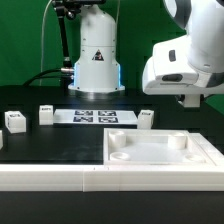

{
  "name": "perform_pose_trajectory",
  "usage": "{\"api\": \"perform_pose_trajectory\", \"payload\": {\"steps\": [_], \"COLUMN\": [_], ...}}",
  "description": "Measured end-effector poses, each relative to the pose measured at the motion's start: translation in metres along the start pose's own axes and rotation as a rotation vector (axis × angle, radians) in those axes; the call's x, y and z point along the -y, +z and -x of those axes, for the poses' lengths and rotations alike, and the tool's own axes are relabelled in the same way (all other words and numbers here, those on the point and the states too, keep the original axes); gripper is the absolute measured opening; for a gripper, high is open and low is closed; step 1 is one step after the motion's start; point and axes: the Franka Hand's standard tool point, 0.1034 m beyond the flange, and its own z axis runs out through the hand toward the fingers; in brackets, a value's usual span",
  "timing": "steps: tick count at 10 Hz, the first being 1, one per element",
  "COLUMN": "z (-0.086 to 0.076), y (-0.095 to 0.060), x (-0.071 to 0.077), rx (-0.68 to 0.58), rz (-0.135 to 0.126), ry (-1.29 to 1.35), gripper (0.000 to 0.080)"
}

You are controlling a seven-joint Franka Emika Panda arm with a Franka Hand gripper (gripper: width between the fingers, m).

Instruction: Assemble one leg

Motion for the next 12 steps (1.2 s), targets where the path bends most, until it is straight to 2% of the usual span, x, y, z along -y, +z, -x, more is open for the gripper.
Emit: {"api": "perform_pose_trajectory", "payload": {"steps": [2,3,4,7,9,10,12], "z": [-0.005,-0.008,-0.015,-0.011,-0.011,-0.019,-0.022], "y": [-0.004,-0.004,-0.011,-0.059,-0.081,-0.086,-0.087], "x": [0.003,0.001,-0.007,-0.014,-0.018,-0.014,-0.012], "rx": [-0.151,-0.204,-0.276,-0.426,-0.502,-0.611,-0.785], "rz": [-0.015,-0.017,-0.028,-0.051,-0.064,-0.073,-0.08], "ry": [-0.001,-0.017,-0.031,-0.036,-0.033,-0.037,-0.042], "gripper": [0.0292,0.0292,0.0293,0.0294,0.0294,0.0294,0.0294]}}
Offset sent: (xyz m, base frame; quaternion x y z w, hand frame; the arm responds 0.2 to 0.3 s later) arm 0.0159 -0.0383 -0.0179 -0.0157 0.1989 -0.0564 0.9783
